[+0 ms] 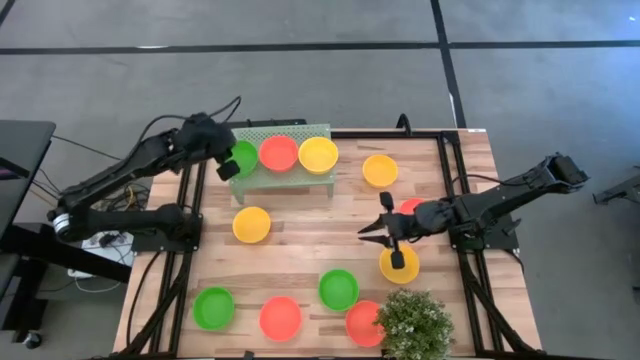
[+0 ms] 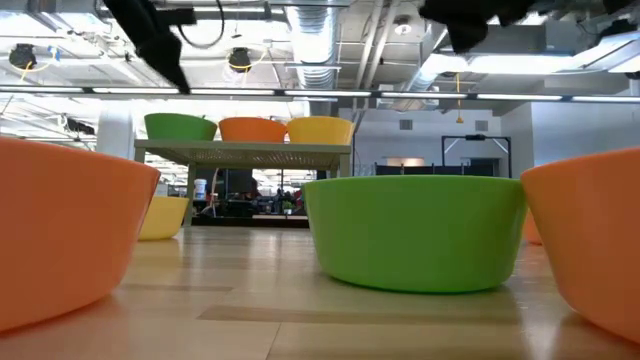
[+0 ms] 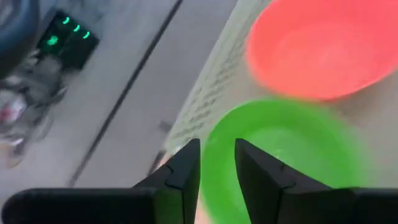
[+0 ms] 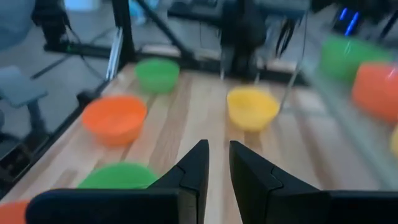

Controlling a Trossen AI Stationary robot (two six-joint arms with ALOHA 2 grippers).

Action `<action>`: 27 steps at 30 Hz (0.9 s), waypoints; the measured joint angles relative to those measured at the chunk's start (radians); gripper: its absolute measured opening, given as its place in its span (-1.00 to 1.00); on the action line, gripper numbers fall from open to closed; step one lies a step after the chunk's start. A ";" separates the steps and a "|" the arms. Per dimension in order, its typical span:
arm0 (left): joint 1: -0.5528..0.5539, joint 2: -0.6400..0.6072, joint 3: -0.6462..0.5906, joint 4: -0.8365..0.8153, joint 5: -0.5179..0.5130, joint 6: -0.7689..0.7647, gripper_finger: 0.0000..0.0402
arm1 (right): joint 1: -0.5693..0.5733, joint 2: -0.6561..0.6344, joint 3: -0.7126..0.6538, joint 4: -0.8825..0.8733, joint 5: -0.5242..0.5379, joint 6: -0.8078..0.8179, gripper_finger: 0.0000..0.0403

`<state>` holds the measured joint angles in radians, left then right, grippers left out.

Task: Pick & Place Mini bowls
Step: Stack the yellow bowl on the yellow bowl on the shelf

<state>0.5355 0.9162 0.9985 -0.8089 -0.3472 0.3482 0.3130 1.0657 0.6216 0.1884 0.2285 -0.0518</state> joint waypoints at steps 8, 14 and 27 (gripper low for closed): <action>-0.268 -0.107 0.000 0.003 0.407 -0.265 -0.49 | -0.073 0.049 0.000 0.077 0.041 -0.003 -0.68; -0.476 -0.104 -0.133 0.127 0.364 -0.360 -0.49 | -0.165 0.146 0.000 0.123 0.039 -0.006 -0.52; -0.800 -0.009 -0.358 0.405 0.079 -0.504 -0.49 | -0.292 0.164 0.000 -0.080 0.138 0.229 -0.18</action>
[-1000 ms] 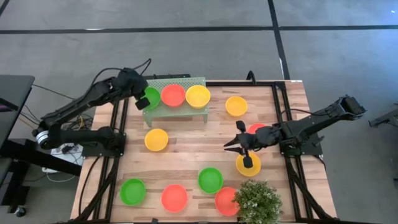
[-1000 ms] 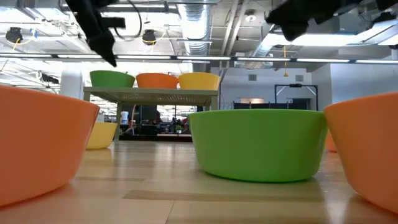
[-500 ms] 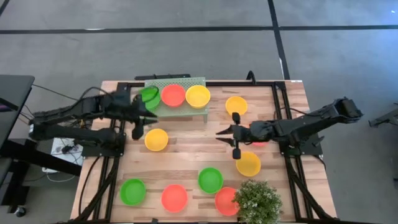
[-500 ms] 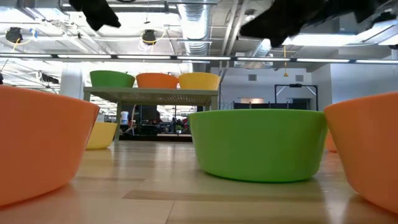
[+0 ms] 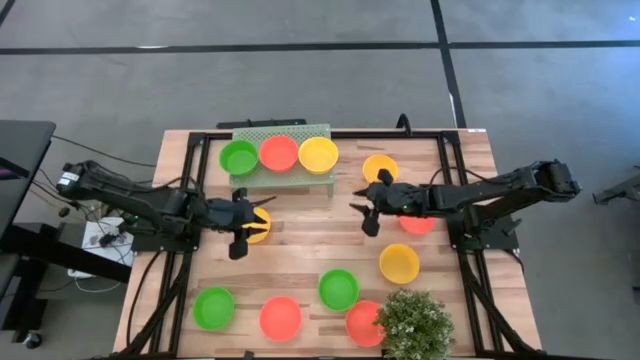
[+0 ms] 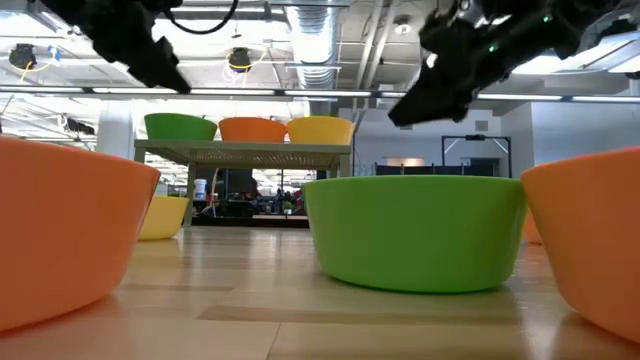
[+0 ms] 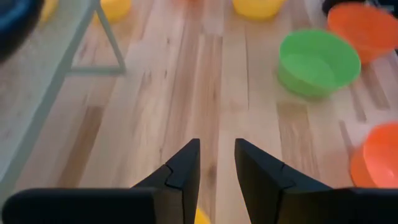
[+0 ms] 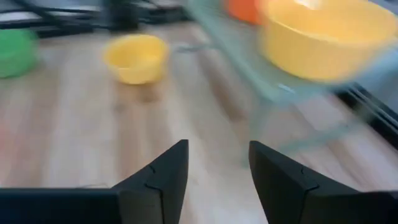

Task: Pick & Place Mini bowls
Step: Stack the yellow bowl on the yellow bowl on the shelf

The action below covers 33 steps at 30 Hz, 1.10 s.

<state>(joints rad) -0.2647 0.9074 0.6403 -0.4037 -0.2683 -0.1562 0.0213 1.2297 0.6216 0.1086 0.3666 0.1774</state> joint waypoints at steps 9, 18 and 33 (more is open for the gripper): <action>-0.023 0.111 -0.032 0.274 -0.114 0.028 -0.49 | -0.133 0.000 0.000 -0.235 0.022 0.065 -0.17; -0.022 0.133 -0.032 0.345 -0.136 0.115 -0.49 | -0.298 0.001 0.030 -0.461 -0.055 0.104 -0.19; -0.022 0.133 -0.032 0.362 -0.140 0.115 -0.49 | -0.414 0.233 0.031 -0.336 -0.186 0.026 -0.19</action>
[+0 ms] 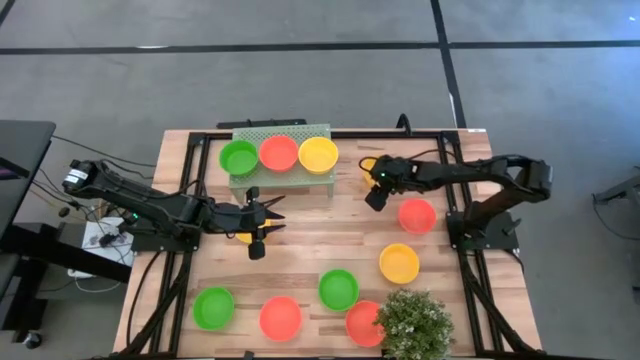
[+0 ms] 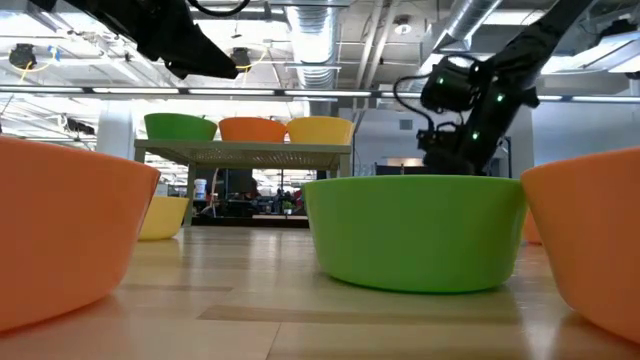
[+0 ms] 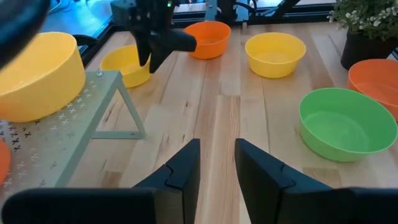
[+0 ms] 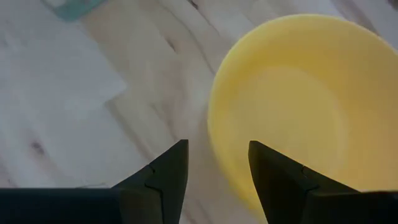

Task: Pick & Place Mini bowls
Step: Stack the yellow bowl on the yellow bowl on the shelf

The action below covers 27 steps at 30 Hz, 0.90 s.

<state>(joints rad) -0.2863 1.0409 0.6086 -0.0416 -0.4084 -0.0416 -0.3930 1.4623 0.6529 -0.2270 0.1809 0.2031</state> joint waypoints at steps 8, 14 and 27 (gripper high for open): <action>0.000 0.000 0.000 0.000 0.000 0.000 -0.49 | -0.019 0.076 0.001 0.002 -0.036 -0.003 -0.46; 0.000 0.000 0.000 0.000 0.000 0.000 -0.49 | 0.012 0.069 0.018 -0.015 -0.048 -0.037 -0.93; 0.000 0.000 0.000 0.001 0.000 0.000 -0.49 | 0.151 -0.029 0.338 -0.465 0.004 -0.033 -0.96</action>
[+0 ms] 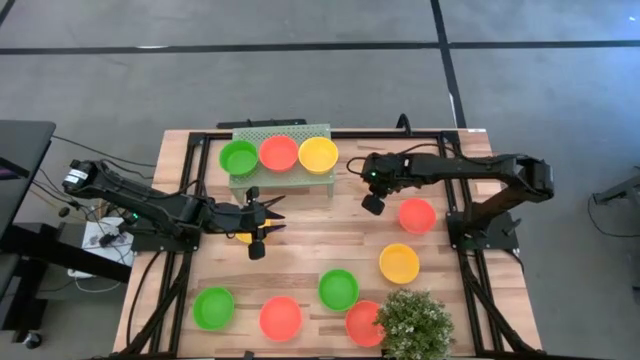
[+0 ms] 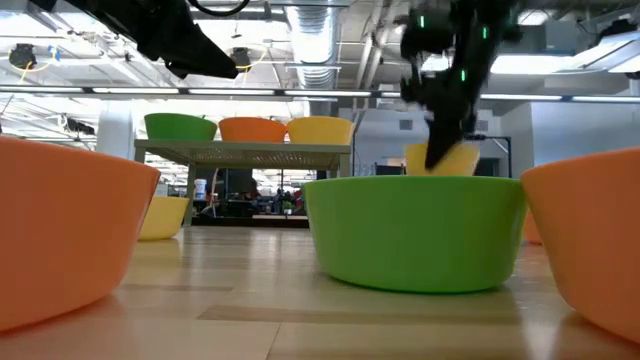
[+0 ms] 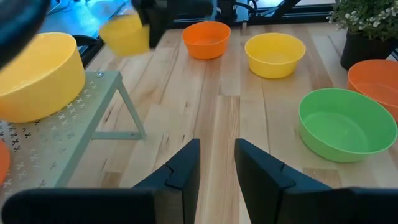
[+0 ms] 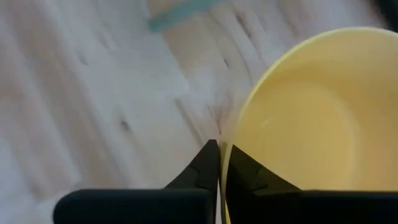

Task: Pick & Place Mini bowls
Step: Stack the yellow bowl on the yellow bowl on the shelf

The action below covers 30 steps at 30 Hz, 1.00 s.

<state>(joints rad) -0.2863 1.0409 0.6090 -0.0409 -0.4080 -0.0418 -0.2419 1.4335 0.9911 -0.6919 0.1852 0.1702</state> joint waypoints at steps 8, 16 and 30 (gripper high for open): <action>0.000 0.000 0.000 0.001 0.000 0.000 -0.49 | 0.134 -0.007 0.334 -0.180 0.064 -0.117 -0.97; 0.000 0.000 0.000 0.002 0.000 0.000 -0.49 | 0.154 0.012 0.451 0.095 -0.027 -0.366 -0.99; 0.000 0.000 0.000 0.005 0.000 0.000 -0.49 | 0.054 0.301 0.719 -0.048 -0.090 -0.518 -0.98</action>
<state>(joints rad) -0.2867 1.0409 0.6094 -0.0363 -0.4076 -0.0418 -0.1883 1.7348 1.7105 -0.7399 0.0951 -0.3478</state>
